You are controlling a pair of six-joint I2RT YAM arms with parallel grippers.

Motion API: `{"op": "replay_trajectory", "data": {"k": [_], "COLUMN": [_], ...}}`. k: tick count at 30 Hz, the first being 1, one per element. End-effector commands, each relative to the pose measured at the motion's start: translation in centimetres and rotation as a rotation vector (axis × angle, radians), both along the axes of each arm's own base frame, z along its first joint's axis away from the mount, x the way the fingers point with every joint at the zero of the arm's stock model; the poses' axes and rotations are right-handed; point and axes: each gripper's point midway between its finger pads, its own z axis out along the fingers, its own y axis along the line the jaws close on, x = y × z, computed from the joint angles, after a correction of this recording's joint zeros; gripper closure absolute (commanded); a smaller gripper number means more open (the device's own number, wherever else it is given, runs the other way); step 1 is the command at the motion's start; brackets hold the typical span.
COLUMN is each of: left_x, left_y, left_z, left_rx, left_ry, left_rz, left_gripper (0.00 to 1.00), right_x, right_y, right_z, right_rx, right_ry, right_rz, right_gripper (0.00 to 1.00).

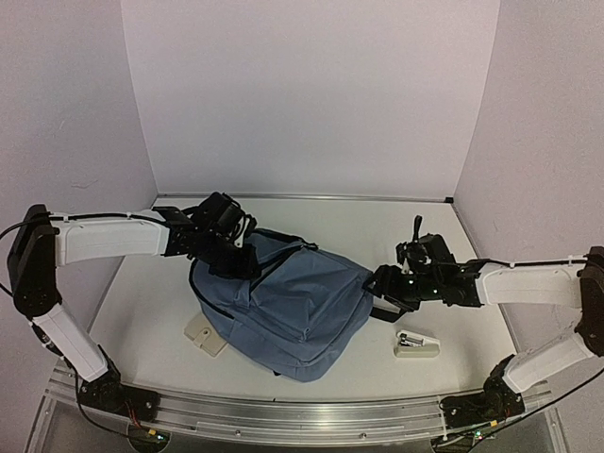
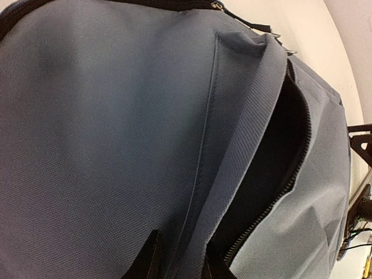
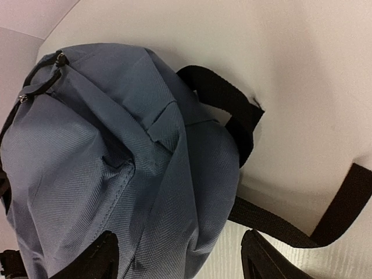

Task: Pack the student bag
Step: Unzip the student bag at the center of the board.

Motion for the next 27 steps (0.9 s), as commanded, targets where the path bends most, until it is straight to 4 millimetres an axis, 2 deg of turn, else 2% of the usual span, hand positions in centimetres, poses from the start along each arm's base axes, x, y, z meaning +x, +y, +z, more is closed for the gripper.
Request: {"op": "replay_trajectory", "data": {"k": [1, 4, 9, 11, 12, 17, 20, 24, 25, 27], "left_x": [0.9, 0.8, 0.4, 0.1, -0.1, -1.0, -1.2, -0.6, -0.4, 0.1], "left_y": [1.5, 1.6, 1.9, 2.2, 2.2, 2.1, 1.9, 0.8, 0.8, 1.0], "left_z": [-1.0, -1.3, -2.2, -2.5, -2.6, -2.4, -2.2, -1.4, -1.5, -1.7], "left_rx": [-0.029, -0.072, -0.088, -0.090, -0.094, -0.154, -0.207, -0.312, -0.323, -0.333], "left_ry": [0.038, 0.064, 0.098, 0.106, 0.109, 0.140, 0.160, 0.148, 0.149, 0.143], "left_rz": [0.068, 0.071, 0.085, 0.092, 0.095, 0.119, 0.166, 0.226, 0.248, 0.290], "left_gripper": [0.81, 0.88, 1.00, 1.00, 1.00, 1.00, 1.00, 1.00, 1.00, 1.00], "right_x": [0.4, 0.9, 2.4, 3.6, 4.5, 9.2, 12.9, 16.4, 16.9, 17.5], "right_y": [2.1, 3.0, 4.1, 4.3, 4.5, 5.0, 4.7, 4.5, 4.6, 4.9], "right_z": [1.7, 1.2, -0.1, -0.5, -0.6, -0.2, 0.2, 1.5, 2.1, 4.1], "right_rx": [0.172, 0.188, 0.174, 0.136, 0.115, 0.034, -0.018, -0.092, -0.108, -0.117], "right_ry": [-0.041, -0.040, -0.051, -0.073, -0.092, -0.163, -0.199, -0.237, -0.246, -0.272], "right_rz": [0.016, 0.030, 0.038, 0.033, 0.025, 0.004, -0.026, -0.044, -0.043, -0.033], "right_gripper": [0.30, 0.40, 0.79, 0.96, 1.00, 1.00, 1.00, 0.99, 0.94, 0.62]}}
